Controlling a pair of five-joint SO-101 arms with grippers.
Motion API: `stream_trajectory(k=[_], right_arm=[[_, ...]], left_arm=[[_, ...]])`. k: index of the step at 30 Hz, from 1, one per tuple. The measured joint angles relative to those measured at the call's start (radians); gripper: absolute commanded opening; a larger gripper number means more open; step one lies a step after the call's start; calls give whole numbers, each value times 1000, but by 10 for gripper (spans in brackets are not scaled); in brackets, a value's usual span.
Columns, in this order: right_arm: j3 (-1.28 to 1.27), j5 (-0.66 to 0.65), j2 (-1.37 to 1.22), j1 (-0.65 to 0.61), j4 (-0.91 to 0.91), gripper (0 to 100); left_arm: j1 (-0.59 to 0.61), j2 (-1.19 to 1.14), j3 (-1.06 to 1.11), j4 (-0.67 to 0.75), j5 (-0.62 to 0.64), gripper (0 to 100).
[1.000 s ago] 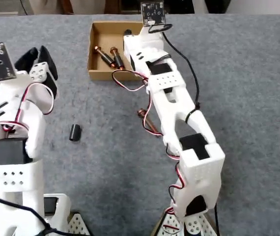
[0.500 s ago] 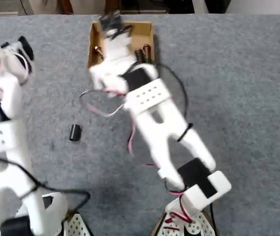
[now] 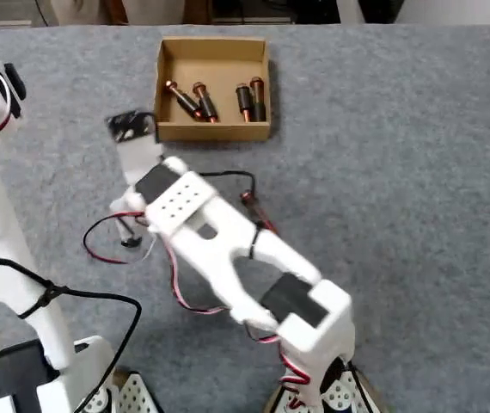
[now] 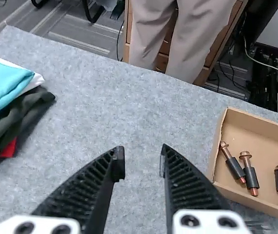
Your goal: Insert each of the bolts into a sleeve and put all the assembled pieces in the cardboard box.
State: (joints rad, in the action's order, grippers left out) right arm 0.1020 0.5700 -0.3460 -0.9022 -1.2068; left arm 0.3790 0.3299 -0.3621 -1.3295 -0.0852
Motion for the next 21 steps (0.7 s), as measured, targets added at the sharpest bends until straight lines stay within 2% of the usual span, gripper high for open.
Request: stream_trajectory(k=[5, 13, 19, 21], right_arm=[[140, 15, -120, -51, -75, 235], [468, 58, -419, -57, -195, 235], [798, 58, -624, -58, -381, 231], [910, 58, -686, -58, -453, 189]], left_arm=[[0, -6, -6, 0, -5, 131], [0, -9, -6, 0, -112, 129], [0, -9, -6, 0, -118, 129], [0, -9, -6, 0, -118, 129]])
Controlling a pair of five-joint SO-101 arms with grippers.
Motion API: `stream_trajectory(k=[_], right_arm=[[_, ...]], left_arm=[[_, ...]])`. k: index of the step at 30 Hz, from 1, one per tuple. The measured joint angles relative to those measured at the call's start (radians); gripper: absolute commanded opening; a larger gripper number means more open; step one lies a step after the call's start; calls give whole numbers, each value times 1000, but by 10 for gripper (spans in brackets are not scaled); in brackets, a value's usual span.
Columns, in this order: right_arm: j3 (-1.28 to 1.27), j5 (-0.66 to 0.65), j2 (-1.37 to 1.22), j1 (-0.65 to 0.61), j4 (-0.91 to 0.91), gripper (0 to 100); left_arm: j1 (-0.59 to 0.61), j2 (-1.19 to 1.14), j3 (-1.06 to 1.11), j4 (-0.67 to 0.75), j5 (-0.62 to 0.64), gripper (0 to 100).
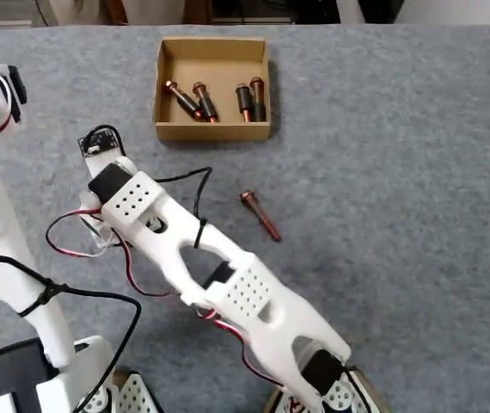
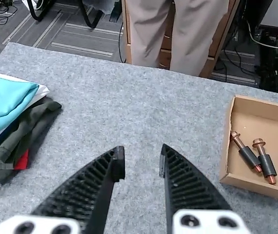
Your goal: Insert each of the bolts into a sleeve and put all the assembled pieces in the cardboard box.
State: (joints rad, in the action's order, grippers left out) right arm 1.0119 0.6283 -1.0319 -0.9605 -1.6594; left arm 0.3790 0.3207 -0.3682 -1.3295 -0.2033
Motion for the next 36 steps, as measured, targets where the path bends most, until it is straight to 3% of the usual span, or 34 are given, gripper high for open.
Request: stream_trajectory(k=[3, 5, 13, 29, 36], right_arm=[[155, 0, -83, 8, -78, 83], [230, 0, -123, 20, -94, 65], [272, 0, -143, 37, -95, 244], [242, -29, -143, 37, -95, 246], [242, 57, -143, 37, -95, 246]], left_arm=[[0, 0, 0, 0, 0, 129], [0, 0, 0, 0, 0, 129], [0, 0, 0, 0, 0, 130], [0, 0, 0, 0, 0, 131], [0, 0, 0, 0, 0, 130]])
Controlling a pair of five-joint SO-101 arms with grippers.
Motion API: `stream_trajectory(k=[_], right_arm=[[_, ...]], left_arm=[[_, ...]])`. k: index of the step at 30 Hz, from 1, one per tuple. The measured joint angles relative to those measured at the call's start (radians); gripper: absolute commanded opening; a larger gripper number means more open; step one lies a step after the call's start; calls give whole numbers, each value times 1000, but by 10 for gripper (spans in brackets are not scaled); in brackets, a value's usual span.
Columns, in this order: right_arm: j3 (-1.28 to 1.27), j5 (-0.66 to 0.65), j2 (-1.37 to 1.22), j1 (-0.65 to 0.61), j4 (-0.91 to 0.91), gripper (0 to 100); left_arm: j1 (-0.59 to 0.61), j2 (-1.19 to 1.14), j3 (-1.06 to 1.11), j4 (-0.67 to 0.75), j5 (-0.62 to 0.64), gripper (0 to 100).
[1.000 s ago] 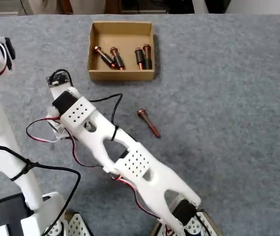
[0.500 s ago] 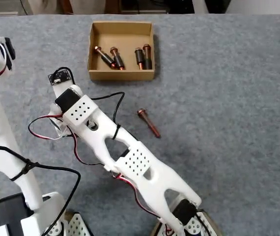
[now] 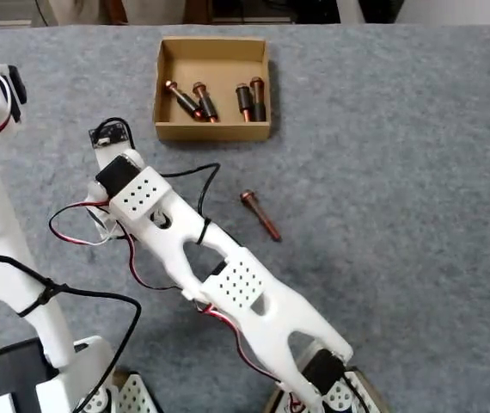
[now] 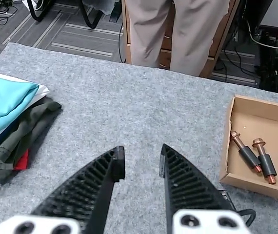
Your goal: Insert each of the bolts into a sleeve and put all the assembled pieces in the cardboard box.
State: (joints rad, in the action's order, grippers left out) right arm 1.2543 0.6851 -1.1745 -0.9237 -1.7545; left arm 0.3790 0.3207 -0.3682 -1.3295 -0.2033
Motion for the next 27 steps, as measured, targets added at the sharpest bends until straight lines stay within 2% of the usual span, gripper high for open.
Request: stream_trajectory(k=[11, 21, 27], right_arm=[[58, 114, -37, 2, 51, 246], [60, 155, -68, 3, 69, 243], [60, 155, -69, 12, 80, 95]], left_arm=[[0, 0, 0, 0, 0, 129], [0, 0, 0, 0, 0, 129], [0, 0, 0, 0, 0, 130]])
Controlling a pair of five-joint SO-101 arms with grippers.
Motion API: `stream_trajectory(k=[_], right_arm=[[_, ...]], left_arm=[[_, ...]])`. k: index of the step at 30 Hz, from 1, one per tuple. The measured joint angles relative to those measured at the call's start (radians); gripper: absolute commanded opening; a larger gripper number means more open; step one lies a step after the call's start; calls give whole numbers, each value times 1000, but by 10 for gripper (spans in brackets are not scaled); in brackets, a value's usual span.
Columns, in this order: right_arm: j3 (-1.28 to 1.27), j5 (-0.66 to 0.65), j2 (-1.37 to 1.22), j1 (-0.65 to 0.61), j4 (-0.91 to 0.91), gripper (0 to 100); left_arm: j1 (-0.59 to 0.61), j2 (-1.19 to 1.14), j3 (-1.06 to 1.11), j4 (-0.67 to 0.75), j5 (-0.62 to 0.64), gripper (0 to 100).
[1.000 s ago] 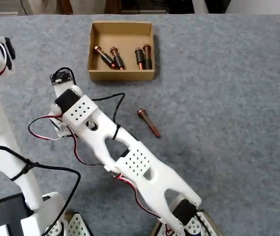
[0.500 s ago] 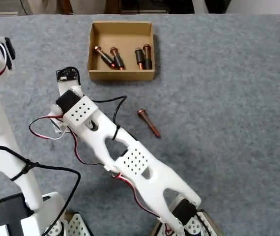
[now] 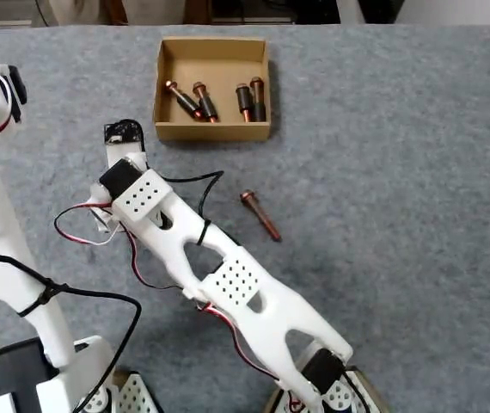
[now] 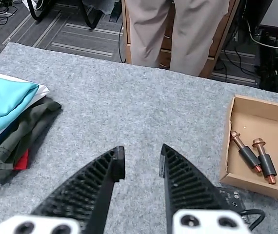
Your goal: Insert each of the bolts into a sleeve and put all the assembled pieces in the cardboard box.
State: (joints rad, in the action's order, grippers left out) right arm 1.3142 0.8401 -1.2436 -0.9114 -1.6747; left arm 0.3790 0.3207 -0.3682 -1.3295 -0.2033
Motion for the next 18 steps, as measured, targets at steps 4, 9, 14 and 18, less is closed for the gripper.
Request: stream_trajectory(k=[4, 9, 14, 18], right_arm=[[0, -9, -21, 25, -2, 91], [12, -28, -29, 29, -46, 88], [44, -28, -40, 31, -72, 64], [55, -37, -43, 32, -81, 23]], left_arm=[[0, 0, 31, 20, 0, 131], [0, 0, 48, 46, 0, 132], [0, 0, 48, 46, 0, 132], [0, 0, 48, 46, 0, 132]])
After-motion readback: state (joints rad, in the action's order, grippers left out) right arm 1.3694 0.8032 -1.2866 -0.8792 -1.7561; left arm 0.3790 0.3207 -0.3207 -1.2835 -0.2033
